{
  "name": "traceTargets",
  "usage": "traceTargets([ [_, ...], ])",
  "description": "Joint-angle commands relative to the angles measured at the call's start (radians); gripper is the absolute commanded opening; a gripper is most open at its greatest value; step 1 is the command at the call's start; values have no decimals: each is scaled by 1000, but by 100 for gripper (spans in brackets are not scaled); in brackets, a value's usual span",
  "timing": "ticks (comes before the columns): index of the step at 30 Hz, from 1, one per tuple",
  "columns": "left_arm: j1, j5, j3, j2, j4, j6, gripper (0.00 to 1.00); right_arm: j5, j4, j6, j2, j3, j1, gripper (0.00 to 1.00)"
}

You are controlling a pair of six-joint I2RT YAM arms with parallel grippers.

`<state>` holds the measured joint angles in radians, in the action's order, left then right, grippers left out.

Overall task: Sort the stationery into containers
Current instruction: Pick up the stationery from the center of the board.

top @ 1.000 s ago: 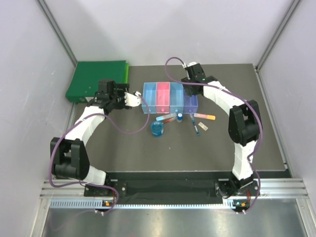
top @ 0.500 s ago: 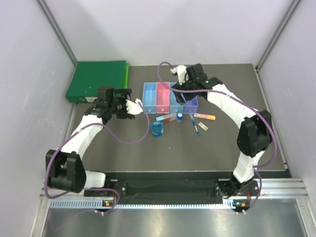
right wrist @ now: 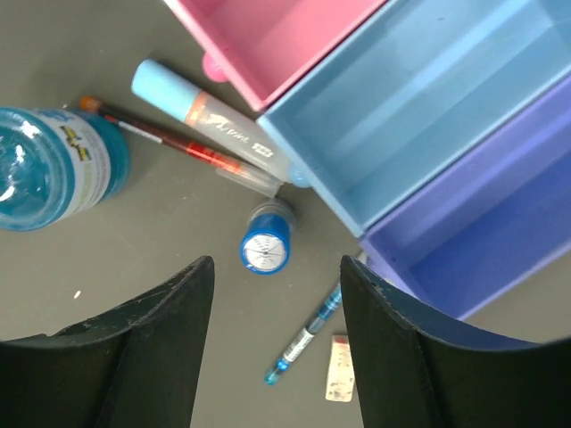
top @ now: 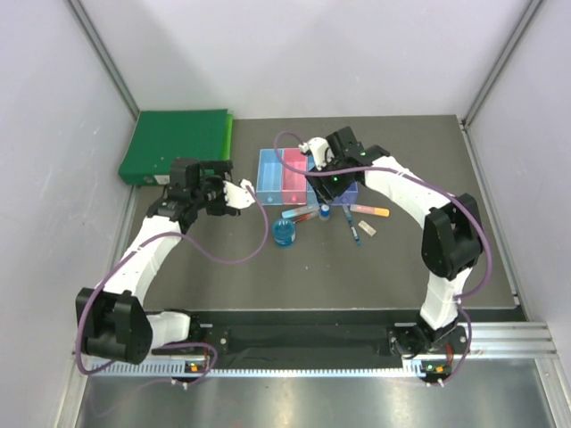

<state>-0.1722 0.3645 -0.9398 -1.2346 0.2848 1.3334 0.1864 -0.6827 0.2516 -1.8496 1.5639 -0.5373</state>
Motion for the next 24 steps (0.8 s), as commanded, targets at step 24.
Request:
traceTargets([
  [24, -4, -22, 33, 75, 7, 13, 99, -33, 18, 28, -92, -42, -58, 56],
])
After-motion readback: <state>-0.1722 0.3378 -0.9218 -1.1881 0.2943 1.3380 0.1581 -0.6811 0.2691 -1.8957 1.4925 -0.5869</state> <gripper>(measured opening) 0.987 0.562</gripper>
